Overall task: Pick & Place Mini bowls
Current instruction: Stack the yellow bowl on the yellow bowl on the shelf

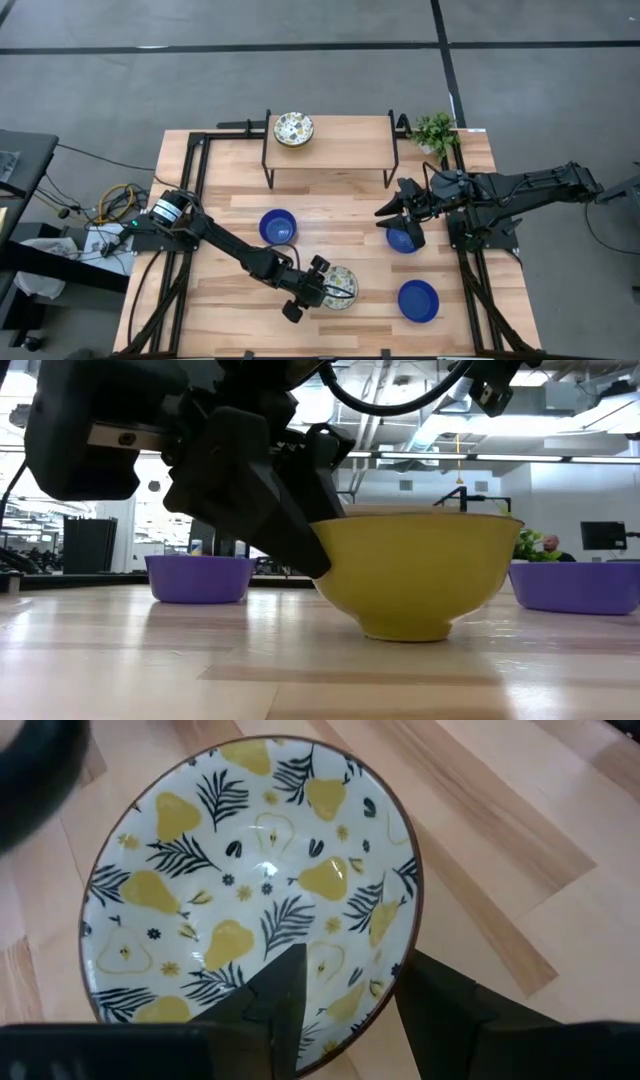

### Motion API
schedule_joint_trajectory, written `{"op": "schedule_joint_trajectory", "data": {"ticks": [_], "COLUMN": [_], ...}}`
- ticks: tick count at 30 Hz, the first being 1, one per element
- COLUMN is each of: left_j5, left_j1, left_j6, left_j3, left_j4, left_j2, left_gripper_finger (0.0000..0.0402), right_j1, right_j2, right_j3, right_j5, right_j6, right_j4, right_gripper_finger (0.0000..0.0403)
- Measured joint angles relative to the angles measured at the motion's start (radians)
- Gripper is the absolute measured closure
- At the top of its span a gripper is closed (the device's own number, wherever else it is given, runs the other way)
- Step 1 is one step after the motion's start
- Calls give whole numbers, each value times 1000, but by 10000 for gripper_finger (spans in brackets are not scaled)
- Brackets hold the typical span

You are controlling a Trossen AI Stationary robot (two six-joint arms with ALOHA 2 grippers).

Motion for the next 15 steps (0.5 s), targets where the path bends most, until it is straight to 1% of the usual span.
{"op": "schedule_joint_trajectory", "data": {"ticks": [8, 11, 15], "left_j5": [0, 0, 0], "left_j1": [-2, -2, -2], "left_j6": [-10, -48, -54], "left_j3": [0, 0, 0], "left_j4": [6, 6, 6], "left_j2": [0, 0, 0], "left_gripper_finger": [257, 257, 257], "right_j1": [0, 0, 0], "right_j2": [0, 0, 0], "right_j3": [0, 0, 0], "right_j5": [0, 0, 0], "right_j6": [0, 0, 0], "right_j4": [0, 0, 0], "right_gripper_finger": [266, 266, 263]}}
